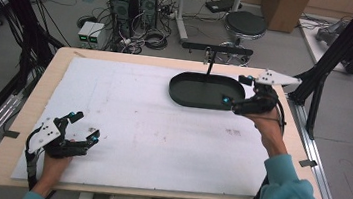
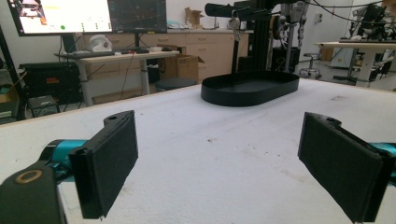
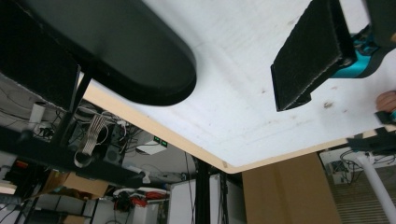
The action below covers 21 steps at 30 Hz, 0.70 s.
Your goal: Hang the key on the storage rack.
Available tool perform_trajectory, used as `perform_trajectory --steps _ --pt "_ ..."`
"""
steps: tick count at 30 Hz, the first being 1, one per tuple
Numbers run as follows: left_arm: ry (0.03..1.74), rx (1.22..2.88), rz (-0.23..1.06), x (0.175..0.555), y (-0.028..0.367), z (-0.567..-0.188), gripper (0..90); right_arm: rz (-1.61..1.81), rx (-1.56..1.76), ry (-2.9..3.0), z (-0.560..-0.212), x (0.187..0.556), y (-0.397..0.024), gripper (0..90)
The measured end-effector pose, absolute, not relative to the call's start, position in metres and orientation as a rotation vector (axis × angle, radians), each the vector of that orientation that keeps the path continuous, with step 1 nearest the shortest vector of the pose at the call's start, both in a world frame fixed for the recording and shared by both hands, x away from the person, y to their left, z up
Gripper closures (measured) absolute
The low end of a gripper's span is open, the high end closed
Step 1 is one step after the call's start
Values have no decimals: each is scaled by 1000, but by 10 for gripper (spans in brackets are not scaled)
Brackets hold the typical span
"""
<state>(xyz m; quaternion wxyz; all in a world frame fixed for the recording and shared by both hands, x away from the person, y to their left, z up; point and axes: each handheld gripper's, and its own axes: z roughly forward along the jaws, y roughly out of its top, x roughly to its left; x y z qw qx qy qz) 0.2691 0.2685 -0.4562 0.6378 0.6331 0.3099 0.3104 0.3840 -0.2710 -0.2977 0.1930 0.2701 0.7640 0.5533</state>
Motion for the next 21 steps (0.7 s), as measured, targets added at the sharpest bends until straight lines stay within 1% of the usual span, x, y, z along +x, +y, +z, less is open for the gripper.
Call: perform_trajectory --steps 4,8,15,17,21 --pt "705 1448 711 269 269 -456 125 1593 758 2068 -319 358 -282 4" --pt "706 1448 709 269 269 -456 125 1659 785 1981 -349 335 -295 4" --pt "704 1447 710 269 269 -456 125 1704 852 1855 -401 311 -304 4" --pt "704 1448 710 269 269 -456 125 1713 851 1828 -410 307 -304 4" --pt "701 1448 710 269 269 -456 125 1712 839 1826 -418 302 -308 4"
